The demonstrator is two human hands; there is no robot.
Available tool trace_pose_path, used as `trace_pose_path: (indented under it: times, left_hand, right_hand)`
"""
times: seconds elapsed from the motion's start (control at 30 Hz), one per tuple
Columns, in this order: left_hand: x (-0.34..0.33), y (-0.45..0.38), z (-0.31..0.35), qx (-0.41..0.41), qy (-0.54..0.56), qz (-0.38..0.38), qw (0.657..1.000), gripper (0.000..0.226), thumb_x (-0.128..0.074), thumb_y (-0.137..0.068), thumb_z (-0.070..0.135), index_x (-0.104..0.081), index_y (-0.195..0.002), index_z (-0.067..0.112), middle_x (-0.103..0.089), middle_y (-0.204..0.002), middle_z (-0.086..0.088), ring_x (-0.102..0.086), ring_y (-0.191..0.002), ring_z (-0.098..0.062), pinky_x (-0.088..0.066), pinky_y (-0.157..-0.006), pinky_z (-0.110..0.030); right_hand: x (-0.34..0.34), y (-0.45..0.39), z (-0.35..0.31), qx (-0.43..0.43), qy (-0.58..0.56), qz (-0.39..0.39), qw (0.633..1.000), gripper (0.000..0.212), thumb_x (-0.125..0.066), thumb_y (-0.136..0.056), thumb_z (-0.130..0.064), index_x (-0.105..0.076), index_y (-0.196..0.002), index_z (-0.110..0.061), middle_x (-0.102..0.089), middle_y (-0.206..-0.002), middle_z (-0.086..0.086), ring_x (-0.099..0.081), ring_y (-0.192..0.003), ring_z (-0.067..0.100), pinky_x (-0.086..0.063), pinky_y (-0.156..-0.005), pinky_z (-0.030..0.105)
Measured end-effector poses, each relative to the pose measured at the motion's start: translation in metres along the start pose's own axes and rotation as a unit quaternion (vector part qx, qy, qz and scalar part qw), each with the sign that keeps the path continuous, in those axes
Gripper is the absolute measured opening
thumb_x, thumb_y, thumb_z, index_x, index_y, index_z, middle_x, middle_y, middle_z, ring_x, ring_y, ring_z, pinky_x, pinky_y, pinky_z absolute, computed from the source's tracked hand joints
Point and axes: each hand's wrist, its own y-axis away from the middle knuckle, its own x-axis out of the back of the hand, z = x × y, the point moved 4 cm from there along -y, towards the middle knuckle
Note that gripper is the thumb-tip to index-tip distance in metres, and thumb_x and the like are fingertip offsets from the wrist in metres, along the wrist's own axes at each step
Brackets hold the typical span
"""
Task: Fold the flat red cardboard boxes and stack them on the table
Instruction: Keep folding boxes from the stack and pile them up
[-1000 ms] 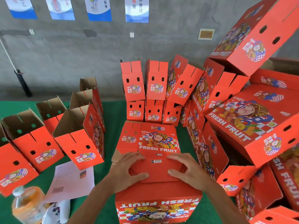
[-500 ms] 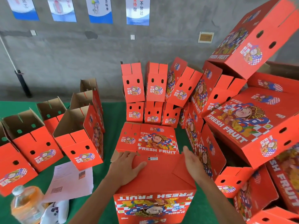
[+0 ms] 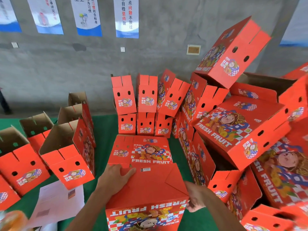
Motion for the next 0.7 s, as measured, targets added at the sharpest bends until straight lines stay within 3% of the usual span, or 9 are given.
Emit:
trace_pose_path:
  times: [0.03, 0.07, 0.13, 0.2, 0.4, 0.53, 0.6, 0.63, 0.7]
  left_hand:
    - [0.004, 0.002, -0.002, 0.002, 0.001, 0.003, 1.000, 0.061, -0.043, -0.083, 0.089, -0.061, -0.088, 0.030, -0.068, -0.105, 0.010, -0.066, -0.088, -0.011, -0.058, -0.084, -0.037]
    - [0.009, 0.004, -0.005, 0.005, 0.007, 0.011, 1.000, 0.063, -0.044, -0.082, 0.089, -0.062, -0.085, 0.029, -0.069, -0.097, 0.011, -0.067, -0.083, -0.011, -0.058, -0.080, -0.037]
    - [0.027, 0.006, -0.009, 0.007, 0.031, 0.047, 0.998, 0.069, -0.044, -0.079, 0.091, -0.063, -0.076, 0.025, -0.068, -0.079, 0.012, -0.065, -0.071, -0.008, -0.054, -0.067, -0.033]
    - [0.054, 0.007, -0.012, 0.004, 0.061, 0.086, 0.994, 0.071, -0.045, -0.079, 0.090, -0.064, -0.071, 0.023, -0.066, -0.069, 0.011, -0.063, -0.065, -0.006, -0.048, -0.059, -0.030]
    - [0.134, 0.009, -0.024, -0.047, 0.175, 0.190, 0.965, 0.059, -0.047, -0.092, 0.078, -0.066, -0.080, 0.024, -0.069, -0.076, 0.007, -0.066, -0.074, -0.007, -0.048, -0.068, -0.033]
    - [0.178, 0.013, -0.046, -0.048, 0.261, 0.266, 0.927, 0.052, -0.049, -0.102, 0.064, -0.074, -0.087, 0.020, -0.073, -0.083, 0.008, -0.066, -0.084, -0.006, -0.053, -0.085, -0.037]
    - [0.194, 0.017, -0.057, -0.045, 0.280, 0.266, 0.921, 0.045, -0.050, -0.102, 0.059, -0.080, -0.097, 0.025, -0.077, -0.092, 0.015, -0.067, -0.091, 0.003, -0.053, -0.088, -0.032]
    - [0.200, 0.019, -0.062, -0.055, 0.292, 0.263, 0.918, 0.041, -0.051, -0.102, 0.057, -0.081, -0.104, 0.029, -0.078, -0.100, 0.016, -0.067, -0.098, 0.005, -0.052, -0.090, -0.030]
    - [0.206, 0.024, -0.069, -0.089, 0.335, 0.249, 0.905, 0.037, -0.054, -0.102, 0.054, -0.076, -0.122, 0.031, -0.074, -0.121, 0.014, -0.066, -0.115, 0.001, -0.053, -0.101, -0.035]
  right_hand:
    - [-0.002, 0.002, -0.001, 0.006, -0.018, -0.012, 1.000, 0.074, -0.024, -0.103, -0.070, -0.052, -0.146, -0.017, -0.046, -0.087, 0.007, -0.037, -0.061, 0.011, -0.040, -0.057, 0.019]
    - [-0.003, 0.005, -0.001, 0.012, -0.033, -0.033, 0.999, 0.070, -0.027, -0.102, -0.072, -0.059, -0.137, -0.021, -0.047, -0.083, 0.004, -0.037, -0.059, 0.009, -0.040, -0.059, 0.018]
    - [-0.002, 0.011, -0.009, 0.036, -0.052, -0.076, 0.995, 0.065, -0.036, -0.098, -0.076, -0.065, -0.084, -0.019, -0.048, -0.072, -0.002, -0.037, -0.057, 0.008, -0.045, -0.062, 0.017]
    - [0.005, 0.022, -0.030, 0.074, -0.030, -0.090, 0.993, 0.065, -0.041, -0.098, -0.072, -0.058, -0.067, -0.017, -0.048, -0.066, -0.005, -0.037, -0.056, 0.008, -0.051, -0.066, 0.021]
    - [0.002, 0.101, -0.149, 0.236, 0.091, 0.013, 0.967, 0.073, -0.047, -0.085, -0.086, -0.056, -0.106, -0.017, -0.051, -0.072, 0.003, -0.051, -0.060, 0.016, -0.062, -0.064, 0.035]
    - [-0.038, 0.161, -0.217, 0.422, 0.121, 0.027, 0.898, 0.054, -0.064, -0.078, -0.080, -0.058, -0.122, -0.051, -0.065, -0.112, 0.011, -0.075, -0.078, 0.033, -0.064, -0.069, 0.039]
    - [-0.073, 0.183, -0.236, 0.502, 0.137, 0.022, 0.854, 0.047, -0.073, -0.080, -0.072, -0.058, -0.121, -0.057, -0.069, -0.108, 0.006, -0.077, -0.077, 0.029, -0.065, -0.070, 0.039]
    - [-0.095, 0.191, -0.244, 0.545, 0.167, 0.030, 0.821, 0.042, -0.072, -0.082, -0.069, -0.057, -0.120, -0.058, -0.072, -0.102, 0.004, -0.076, -0.076, 0.023, -0.064, -0.072, 0.040]
    - [-0.148, 0.197, -0.253, 0.635, 0.291, 0.094, 0.709, 0.039, -0.063, -0.089, -0.070, -0.049, -0.124, -0.058, -0.070, -0.099, -0.005, -0.072, -0.077, 0.015, -0.058, -0.079, 0.038]
